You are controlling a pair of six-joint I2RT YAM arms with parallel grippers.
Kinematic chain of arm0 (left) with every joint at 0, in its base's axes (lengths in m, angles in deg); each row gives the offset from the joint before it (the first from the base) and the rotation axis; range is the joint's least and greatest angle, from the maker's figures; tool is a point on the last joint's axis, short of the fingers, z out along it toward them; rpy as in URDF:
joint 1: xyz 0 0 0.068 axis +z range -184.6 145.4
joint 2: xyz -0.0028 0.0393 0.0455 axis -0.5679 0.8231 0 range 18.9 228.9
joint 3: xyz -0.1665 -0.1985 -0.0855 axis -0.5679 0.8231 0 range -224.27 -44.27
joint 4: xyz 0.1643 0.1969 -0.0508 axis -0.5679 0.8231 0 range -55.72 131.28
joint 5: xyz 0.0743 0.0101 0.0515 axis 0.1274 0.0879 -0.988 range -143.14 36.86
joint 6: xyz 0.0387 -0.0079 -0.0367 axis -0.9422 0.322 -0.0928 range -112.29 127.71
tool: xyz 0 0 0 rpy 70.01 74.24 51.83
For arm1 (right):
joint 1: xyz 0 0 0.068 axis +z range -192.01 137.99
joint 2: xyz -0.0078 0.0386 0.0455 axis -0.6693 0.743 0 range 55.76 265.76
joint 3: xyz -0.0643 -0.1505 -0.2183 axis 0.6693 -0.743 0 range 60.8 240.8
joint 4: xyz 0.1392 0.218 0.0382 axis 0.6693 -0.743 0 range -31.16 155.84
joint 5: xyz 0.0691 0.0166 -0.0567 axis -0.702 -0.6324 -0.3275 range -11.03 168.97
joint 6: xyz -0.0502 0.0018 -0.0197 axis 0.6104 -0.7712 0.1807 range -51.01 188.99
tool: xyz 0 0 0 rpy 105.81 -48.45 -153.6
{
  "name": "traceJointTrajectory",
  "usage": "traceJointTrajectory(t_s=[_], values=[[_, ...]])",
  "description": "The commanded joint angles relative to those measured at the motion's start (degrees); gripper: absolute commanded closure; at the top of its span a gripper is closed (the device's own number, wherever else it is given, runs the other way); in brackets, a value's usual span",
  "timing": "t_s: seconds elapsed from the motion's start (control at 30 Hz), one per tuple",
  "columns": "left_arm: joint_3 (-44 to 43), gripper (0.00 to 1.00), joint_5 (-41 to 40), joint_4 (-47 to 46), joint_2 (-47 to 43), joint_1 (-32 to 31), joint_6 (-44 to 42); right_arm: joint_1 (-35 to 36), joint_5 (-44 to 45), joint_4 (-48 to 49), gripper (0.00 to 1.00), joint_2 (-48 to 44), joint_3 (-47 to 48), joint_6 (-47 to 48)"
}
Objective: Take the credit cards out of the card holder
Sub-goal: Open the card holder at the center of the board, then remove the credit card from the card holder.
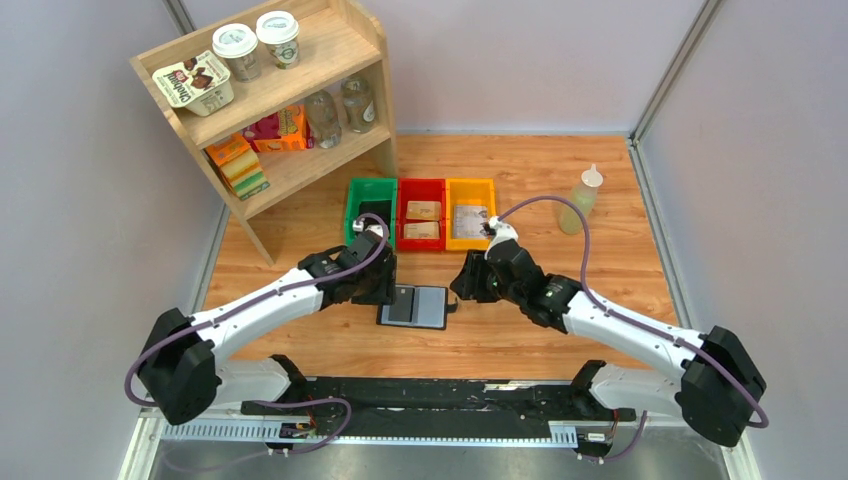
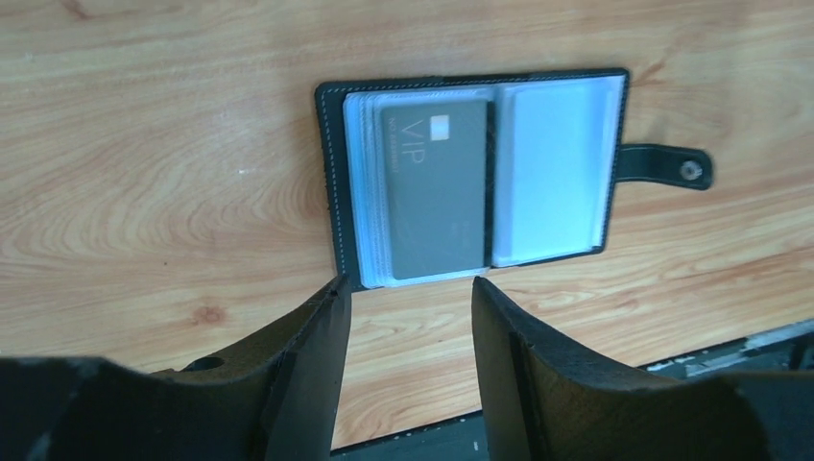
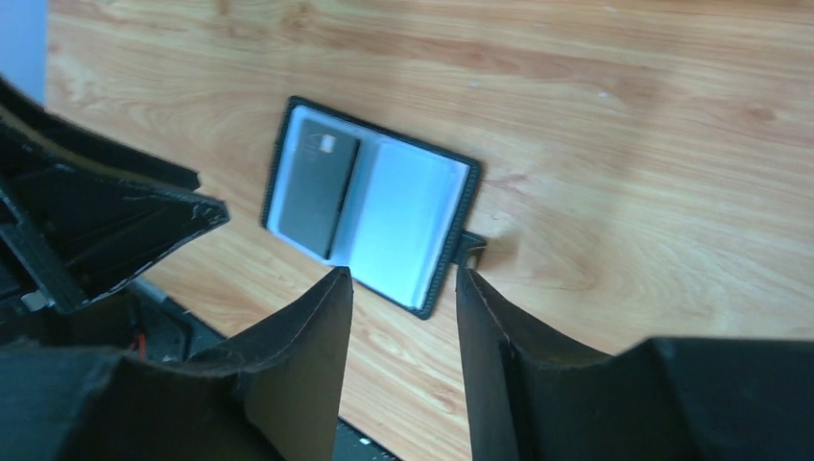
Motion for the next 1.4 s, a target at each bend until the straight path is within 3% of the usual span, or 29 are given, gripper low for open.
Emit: traceJointTrajectory(t_s=[0.0,0.17,0.33,0.73,1.0,1.17,1.37], values=[[-2.5,0.43,0.7,-1.9,-2.9,0.2,-1.1,-0.2,-8.0,6.0,0.54,0.6,2.9,-0.2],[0.6,0.54,7.9,-7.3,-0.3,4.6,0.2,-0.2,-17.0,18.8,0.56,9.4,3.7,-5.1],[3.2,0.58,13.0,-11.8,2.1,8.2,0.1,-0.2,-20.2,30.3,0.57,19.0,2.2,-10.5],[7.8,0.66,11.9,-13.7,7.3,10.2,1.4,-0.2,-23.6,44.5,0.59,35.9,0.6,-18.9],[10.0,0.73,13.7,-15.2,8.7,10.3,3.1,-0.2,-25.1,48.7,0.6,37.9,-1.5,-20.6],[10.4,0.8,14.1,-15.2,8.1,10.3,3.4,-0.2,-26.6,51.1,0.68,36.6,-1.5,-20.6],[11.0,0.85,14.5,-14.9,7.9,10.3,3.9,-0.2,-27.2,52.1,0.7,32.9,-2.6,-20.3]])
